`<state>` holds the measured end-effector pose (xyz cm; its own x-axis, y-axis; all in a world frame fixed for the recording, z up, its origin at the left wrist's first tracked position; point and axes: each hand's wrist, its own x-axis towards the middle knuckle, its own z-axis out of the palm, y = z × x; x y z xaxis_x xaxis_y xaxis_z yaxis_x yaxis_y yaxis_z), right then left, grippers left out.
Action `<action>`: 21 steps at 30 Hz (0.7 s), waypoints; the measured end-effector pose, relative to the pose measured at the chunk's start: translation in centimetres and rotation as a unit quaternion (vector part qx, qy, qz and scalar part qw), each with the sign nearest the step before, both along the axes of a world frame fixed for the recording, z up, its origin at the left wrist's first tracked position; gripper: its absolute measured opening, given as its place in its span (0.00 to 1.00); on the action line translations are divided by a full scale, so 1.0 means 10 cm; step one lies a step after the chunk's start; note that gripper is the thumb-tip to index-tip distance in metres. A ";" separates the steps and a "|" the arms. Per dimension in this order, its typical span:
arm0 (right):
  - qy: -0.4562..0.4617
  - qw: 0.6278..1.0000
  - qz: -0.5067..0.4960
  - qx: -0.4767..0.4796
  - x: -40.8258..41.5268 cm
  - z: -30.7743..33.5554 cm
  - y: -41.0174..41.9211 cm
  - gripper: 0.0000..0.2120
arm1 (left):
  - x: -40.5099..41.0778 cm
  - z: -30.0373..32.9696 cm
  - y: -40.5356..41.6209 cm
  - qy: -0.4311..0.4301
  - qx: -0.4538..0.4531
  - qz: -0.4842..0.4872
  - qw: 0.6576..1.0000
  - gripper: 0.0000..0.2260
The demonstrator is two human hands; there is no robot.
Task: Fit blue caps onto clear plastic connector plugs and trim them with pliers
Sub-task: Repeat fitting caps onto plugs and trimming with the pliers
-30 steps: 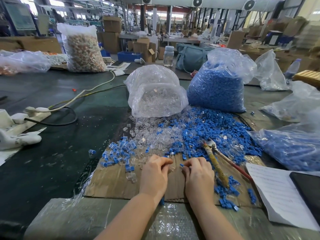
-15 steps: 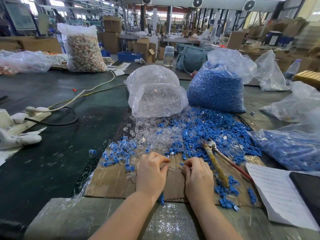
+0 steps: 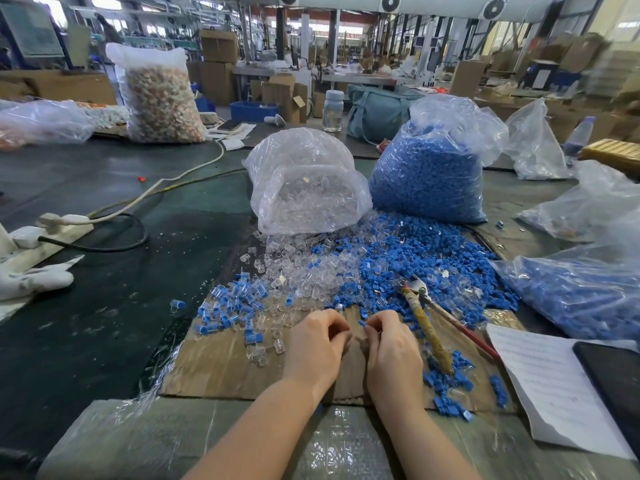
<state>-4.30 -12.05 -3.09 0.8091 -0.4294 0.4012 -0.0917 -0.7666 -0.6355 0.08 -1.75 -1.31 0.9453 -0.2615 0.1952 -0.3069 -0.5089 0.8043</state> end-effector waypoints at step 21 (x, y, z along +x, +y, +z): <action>-0.011 0.997 0.082 0.006 -0.05 0.03 -0.01 0.05 | 0.00 0.00 0.06 0.191 -0.178 -0.014 0.965 0.06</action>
